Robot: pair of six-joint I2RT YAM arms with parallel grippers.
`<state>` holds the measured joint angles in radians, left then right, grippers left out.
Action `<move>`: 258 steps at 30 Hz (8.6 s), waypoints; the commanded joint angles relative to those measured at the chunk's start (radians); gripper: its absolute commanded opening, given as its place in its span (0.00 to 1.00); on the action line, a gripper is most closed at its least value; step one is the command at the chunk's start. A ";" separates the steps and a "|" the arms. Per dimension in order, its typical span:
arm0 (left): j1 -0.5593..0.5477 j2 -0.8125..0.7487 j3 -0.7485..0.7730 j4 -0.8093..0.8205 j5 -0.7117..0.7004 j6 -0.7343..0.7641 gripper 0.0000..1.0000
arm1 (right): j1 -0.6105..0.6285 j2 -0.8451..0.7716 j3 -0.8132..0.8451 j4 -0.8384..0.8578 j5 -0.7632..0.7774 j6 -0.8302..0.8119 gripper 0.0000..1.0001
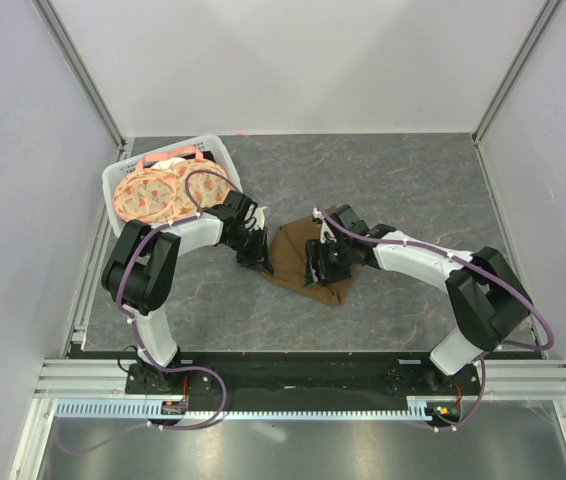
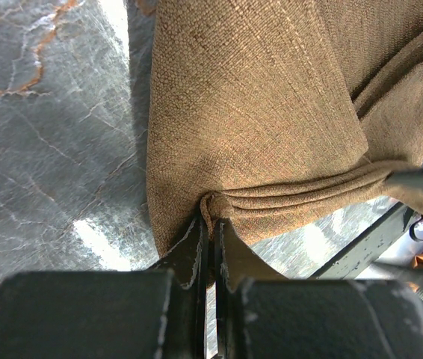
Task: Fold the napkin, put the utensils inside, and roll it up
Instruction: Roll the napkin with the utensil
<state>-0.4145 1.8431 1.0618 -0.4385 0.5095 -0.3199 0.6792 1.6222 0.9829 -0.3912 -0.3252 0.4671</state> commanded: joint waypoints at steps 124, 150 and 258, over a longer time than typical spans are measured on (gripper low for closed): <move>0.008 -0.027 0.021 -0.039 0.009 0.039 0.02 | 0.240 0.215 0.197 0.173 0.333 -0.438 0.72; 0.008 -0.035 0.023 -0.040 0.014 0.038 0.02 | 0.192 0.255 0.215 0.184 0.224 -0.521 0.74; 0.072 -0.102 -0.207 0.274 0.030 -0.134 0.30 | 0.290 0.197 -0.030 0.255 0.244 -0.476 0.49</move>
<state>-0.3454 1.7123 0.8860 -0.2558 0.4805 -0.4126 0.9680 1.7878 0.9878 -0.0406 -0.0307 -0.0372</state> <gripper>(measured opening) 0.386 0.491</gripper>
